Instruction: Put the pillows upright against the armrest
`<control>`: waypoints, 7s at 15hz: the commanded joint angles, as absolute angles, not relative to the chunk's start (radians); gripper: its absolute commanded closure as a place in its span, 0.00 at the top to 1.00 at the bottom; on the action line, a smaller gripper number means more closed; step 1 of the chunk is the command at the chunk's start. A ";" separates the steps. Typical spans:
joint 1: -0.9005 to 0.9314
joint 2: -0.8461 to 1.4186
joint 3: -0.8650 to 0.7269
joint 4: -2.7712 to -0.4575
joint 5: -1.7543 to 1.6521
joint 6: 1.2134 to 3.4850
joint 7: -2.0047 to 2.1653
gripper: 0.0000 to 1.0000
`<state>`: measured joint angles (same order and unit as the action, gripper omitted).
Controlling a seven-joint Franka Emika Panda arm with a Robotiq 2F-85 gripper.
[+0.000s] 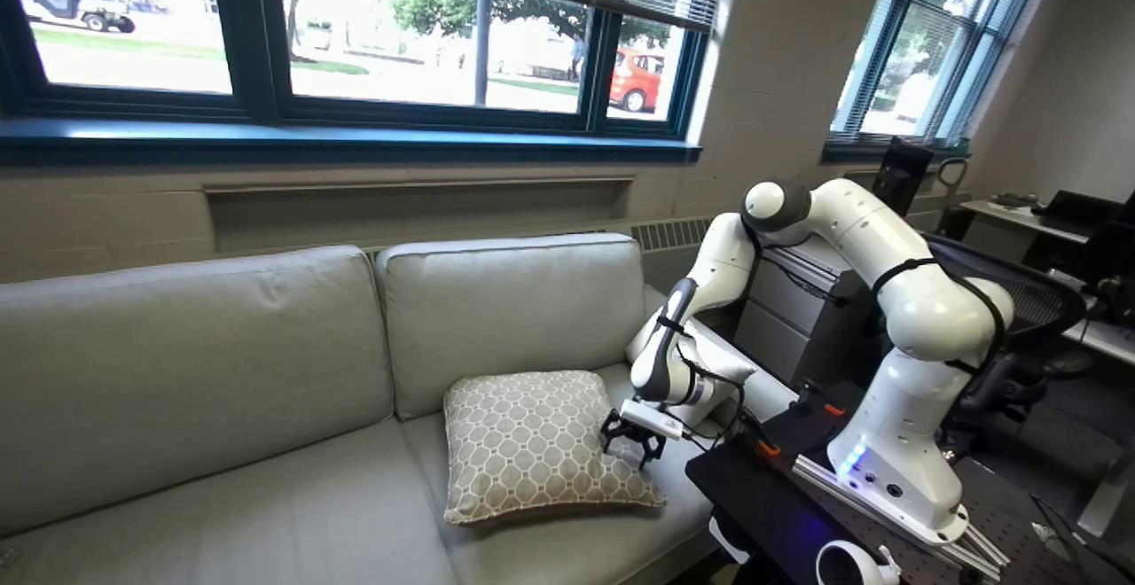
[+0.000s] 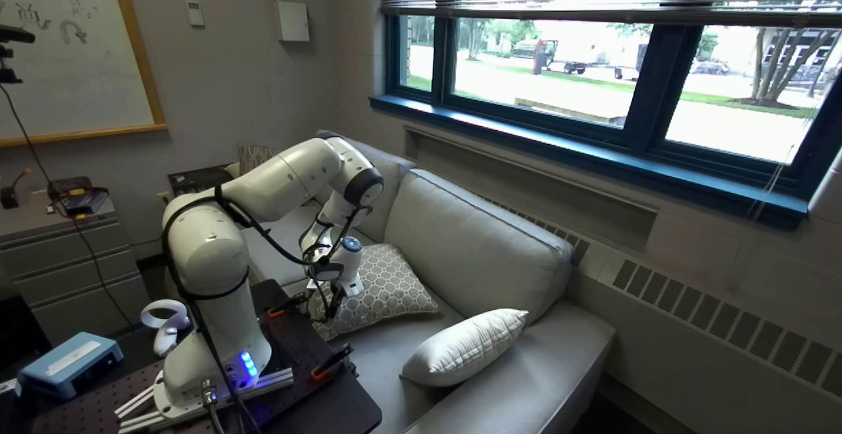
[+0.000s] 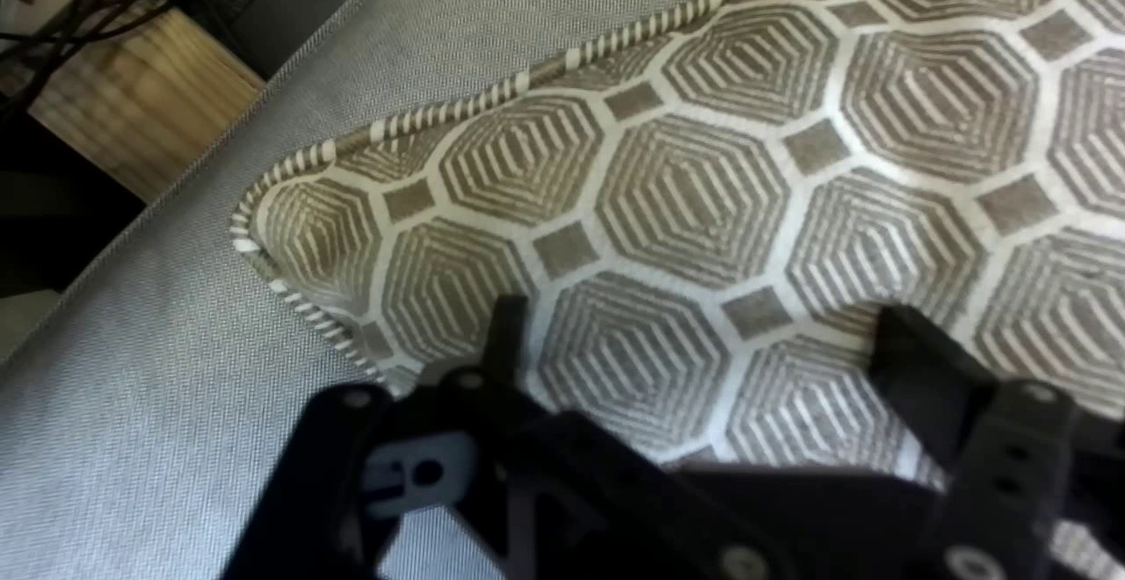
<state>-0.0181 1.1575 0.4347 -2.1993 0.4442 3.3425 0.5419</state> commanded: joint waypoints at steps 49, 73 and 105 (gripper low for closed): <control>-0.015 1.157 0.433 -2.197 0.448 3.340 0.540 1.00; 0.941 1.432 -0.013 -1.526 0.704 3.177 1.044 0.34; 1.812 1.089 -0.657 -2.360 0.976 3.465 1.701 0.00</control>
